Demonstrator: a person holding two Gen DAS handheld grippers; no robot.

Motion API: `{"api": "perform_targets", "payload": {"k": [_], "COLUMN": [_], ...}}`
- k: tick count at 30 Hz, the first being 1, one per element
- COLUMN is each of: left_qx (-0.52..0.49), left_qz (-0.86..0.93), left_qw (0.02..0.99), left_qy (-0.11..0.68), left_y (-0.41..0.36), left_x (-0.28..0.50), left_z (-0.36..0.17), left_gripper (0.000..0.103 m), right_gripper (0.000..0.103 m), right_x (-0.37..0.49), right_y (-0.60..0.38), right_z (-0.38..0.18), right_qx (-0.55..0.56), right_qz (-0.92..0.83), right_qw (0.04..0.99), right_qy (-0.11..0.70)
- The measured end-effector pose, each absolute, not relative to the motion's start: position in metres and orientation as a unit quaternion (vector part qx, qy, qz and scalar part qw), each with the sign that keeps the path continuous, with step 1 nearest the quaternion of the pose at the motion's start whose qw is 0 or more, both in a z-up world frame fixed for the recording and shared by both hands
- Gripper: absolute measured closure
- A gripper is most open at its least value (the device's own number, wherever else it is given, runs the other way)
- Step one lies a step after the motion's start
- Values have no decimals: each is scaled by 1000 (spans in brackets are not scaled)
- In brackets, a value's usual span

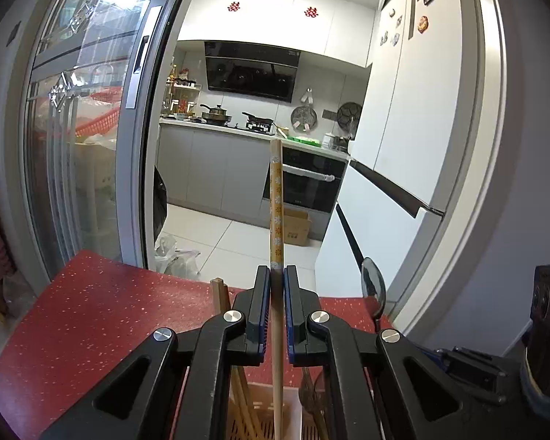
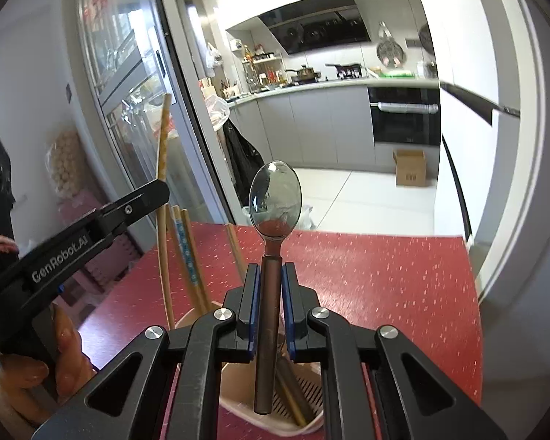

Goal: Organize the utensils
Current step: 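Carry the spoon and patterned chopstick to the caddy and release them inside with both tools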

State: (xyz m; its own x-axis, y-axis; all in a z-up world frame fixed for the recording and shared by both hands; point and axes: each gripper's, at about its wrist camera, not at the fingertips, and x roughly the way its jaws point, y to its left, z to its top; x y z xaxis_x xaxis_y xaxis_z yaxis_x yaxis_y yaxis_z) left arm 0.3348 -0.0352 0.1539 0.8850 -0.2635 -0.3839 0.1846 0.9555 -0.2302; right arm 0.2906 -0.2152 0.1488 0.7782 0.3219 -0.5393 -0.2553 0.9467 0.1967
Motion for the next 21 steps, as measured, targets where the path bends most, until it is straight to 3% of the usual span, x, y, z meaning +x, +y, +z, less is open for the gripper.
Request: {"api": "perform_targets", "payload": {"k": [8,21], "left_qx": [-87,-51], "left_qz": [-104,-90], "left_qw": [974,972], "left_qy": [183,209], "left_y": [-43,-44], "left_x": [336,314], "left_z": [130,92], "left_gripper": [67,67], "right_gripper": [90,90], "right_x": [285,264], "right_y": [-199,-180], "right_z": [125,88], "right_qx": [-21,-80], "right_qz": [140,140], "right_qw": [957,954], "right_qy": [252,251]}}
